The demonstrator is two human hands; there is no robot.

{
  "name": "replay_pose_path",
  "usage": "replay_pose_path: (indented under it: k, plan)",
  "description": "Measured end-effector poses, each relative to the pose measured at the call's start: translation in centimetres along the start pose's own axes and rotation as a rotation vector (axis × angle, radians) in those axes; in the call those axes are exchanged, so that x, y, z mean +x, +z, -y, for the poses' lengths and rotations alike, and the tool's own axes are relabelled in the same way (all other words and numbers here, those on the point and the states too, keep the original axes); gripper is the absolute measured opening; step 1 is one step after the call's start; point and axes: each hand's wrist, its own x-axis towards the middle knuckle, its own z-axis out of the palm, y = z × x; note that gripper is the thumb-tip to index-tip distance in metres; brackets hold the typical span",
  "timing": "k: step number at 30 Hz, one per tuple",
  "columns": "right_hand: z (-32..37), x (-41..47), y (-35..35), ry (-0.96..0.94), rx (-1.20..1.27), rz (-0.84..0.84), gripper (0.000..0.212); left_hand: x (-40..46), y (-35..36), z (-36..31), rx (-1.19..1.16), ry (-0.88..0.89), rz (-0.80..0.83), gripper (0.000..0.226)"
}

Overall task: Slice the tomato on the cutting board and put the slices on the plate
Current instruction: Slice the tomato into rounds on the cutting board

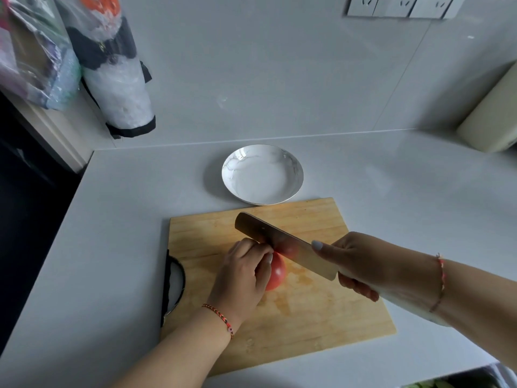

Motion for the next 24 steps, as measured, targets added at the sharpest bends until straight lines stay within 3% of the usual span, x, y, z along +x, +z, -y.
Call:
replay_pose_path:
  k: [24]
  plan:
    - [1.0, 4.1, 1.7, -0.027, 0.025, 0.026, 0.060, 0.1, 0.3, -0.1, -0.031, 0.004, -0.056, 0.028]
